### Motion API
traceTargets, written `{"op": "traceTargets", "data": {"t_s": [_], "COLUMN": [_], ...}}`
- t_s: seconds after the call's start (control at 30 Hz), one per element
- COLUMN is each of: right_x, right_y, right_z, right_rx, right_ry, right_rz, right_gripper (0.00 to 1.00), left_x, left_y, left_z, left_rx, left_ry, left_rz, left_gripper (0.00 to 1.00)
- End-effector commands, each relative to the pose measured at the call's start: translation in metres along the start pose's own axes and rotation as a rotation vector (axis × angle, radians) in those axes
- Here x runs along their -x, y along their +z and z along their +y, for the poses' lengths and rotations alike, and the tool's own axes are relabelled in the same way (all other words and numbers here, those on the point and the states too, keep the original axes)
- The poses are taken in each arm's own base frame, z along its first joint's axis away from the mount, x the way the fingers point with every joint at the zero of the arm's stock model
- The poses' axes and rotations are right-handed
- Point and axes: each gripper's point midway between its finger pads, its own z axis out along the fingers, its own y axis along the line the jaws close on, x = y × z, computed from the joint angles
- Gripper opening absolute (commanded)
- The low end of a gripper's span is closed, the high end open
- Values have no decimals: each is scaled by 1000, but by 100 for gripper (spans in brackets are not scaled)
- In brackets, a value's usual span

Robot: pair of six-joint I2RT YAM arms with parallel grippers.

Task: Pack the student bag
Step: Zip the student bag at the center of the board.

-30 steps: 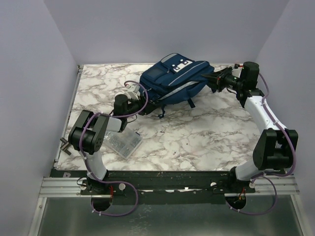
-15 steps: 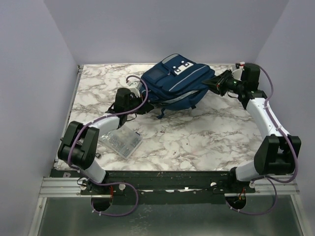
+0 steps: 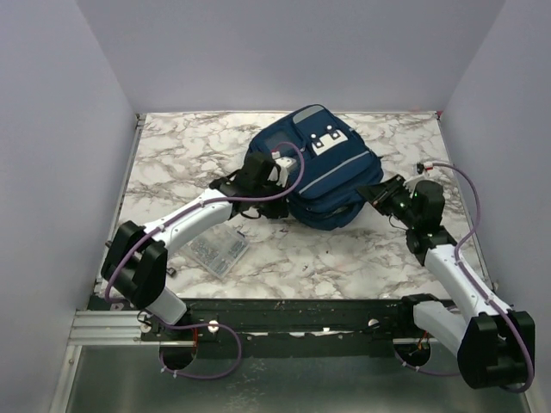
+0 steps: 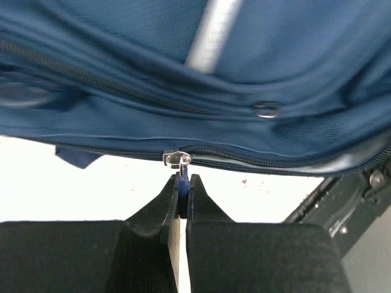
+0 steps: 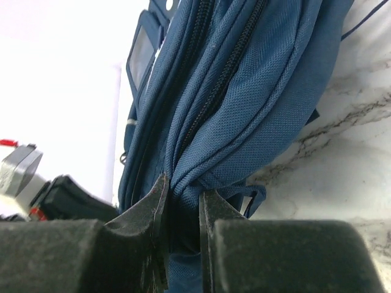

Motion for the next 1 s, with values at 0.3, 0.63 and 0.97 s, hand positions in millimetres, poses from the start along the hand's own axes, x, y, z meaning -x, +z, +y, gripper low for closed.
{"op": "traceTargets", "data": {"t_s": [0.3,0.63,0.97], "right_x": [54,-74,-128], "right_y": [18,71,-6], "right_z": [60,24,-23], "right_rx": [176,3,-308], "right_ry": [-30,-147,-297], "right_rz": [-528,-28,467], "right_gripper": [0,12,81], "left_x": [39,56,-5], "left_y": [-18,-16,10], "left_z": [-111,-70,-82], "left_rx": [-391,-436,-460], "left_ry": [-31,-152,-226], "left_rz": [-3,10,88], "left_gripper": [0,0,0]}}
